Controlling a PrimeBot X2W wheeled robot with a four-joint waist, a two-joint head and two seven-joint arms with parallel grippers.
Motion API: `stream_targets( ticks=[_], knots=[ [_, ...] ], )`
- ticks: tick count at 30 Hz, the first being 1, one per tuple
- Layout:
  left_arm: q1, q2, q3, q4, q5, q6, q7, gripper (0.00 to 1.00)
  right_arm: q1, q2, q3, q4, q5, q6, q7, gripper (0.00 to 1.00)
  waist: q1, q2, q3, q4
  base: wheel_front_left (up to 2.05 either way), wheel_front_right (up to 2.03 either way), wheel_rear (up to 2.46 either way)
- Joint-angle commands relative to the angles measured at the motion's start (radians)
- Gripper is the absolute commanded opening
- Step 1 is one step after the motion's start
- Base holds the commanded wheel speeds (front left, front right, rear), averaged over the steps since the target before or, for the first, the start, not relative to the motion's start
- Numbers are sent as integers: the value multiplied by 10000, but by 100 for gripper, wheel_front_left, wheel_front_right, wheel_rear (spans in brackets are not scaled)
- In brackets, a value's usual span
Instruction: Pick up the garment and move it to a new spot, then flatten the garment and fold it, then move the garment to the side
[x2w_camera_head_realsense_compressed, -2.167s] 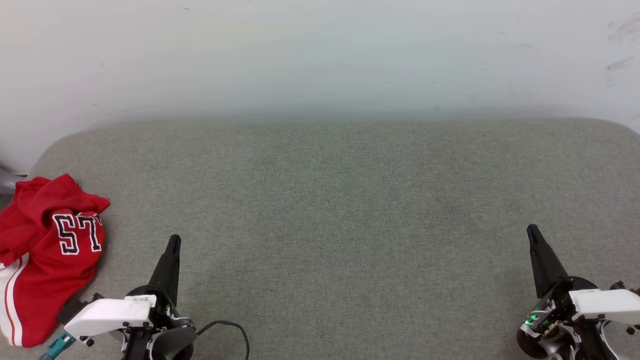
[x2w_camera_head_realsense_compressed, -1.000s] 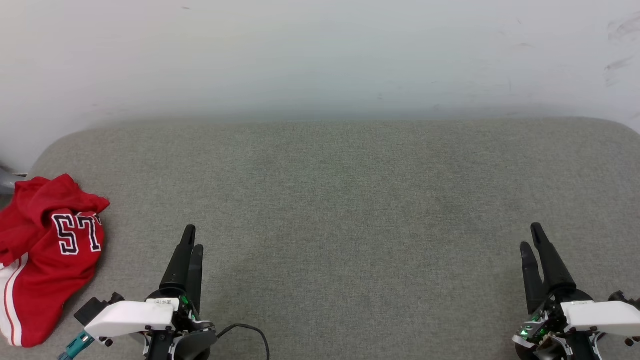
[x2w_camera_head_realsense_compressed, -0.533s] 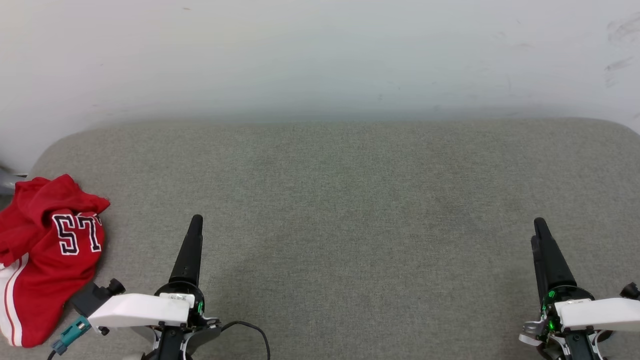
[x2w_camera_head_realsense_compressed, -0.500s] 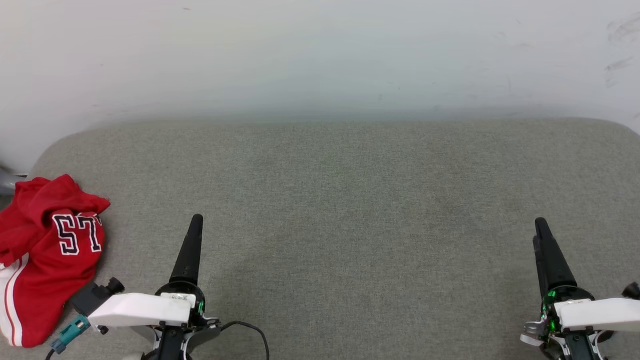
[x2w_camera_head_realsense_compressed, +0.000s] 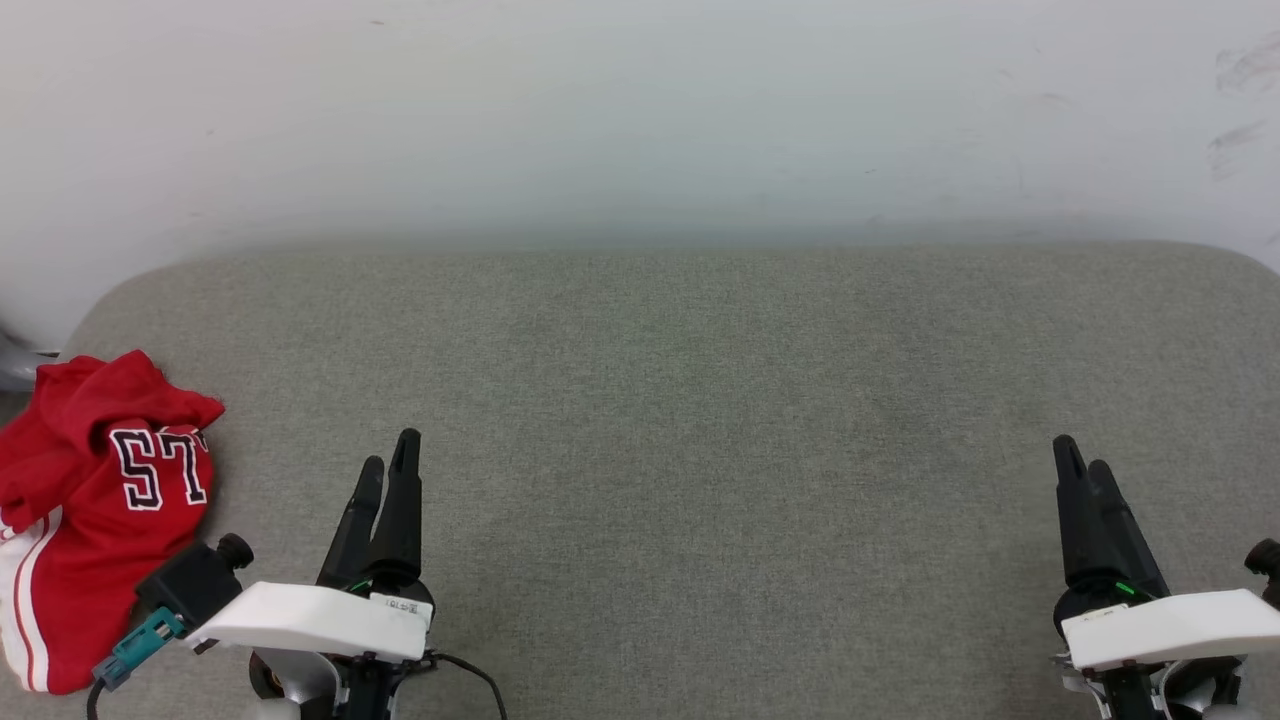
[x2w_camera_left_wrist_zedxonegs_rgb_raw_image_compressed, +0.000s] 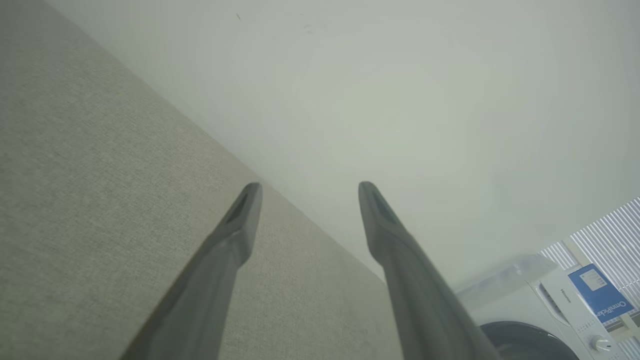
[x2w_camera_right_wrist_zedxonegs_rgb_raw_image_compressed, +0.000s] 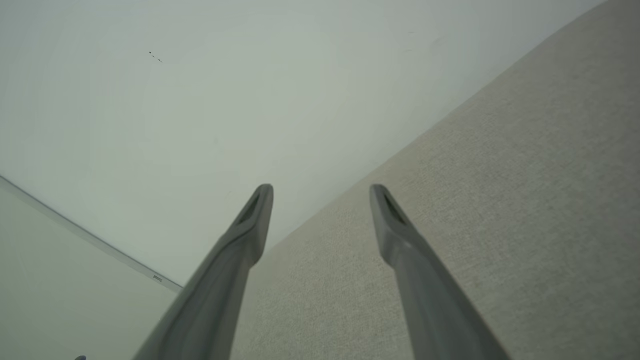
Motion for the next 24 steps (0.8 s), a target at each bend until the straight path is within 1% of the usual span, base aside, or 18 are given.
stream_targets(
  ticks=[1, 4, 5, 12, 24],
  knots=[
    [-15, 7, -11, -122, 589, -23, -104, 100, -83, 3, 24, -209, -585, 0, -85, 100, 0, 0, -8, 1, 0, 0, 0],
    [18, 7, -2, -135, 1457, -15, -201, 100, -71, -20, 95, -278, -1455, 0, -94, 100, 0, 0, -24, 1, 0, 0, 0],
    [18, 7, -2, -135, 1457, -15, -201, 100, -71, -20, 95, -278, -1455, 0, -94, 100, 0, 0, -24, 1, 0, 0, 0],
    [49, 9, -68, -258, 3065, 164, -406, 100, -77, -48, 209, -427, -2991, 0, -46, 100, 0, 0, -35, 14, 0, 0, 0],
    [79, 307, -427, -168, 5031, 441, -735, 100, 63, -104, 286, -596, -4797, 0, 96, 100, 0, 0, -61, 49, 0, 0, 0]
  ],
)
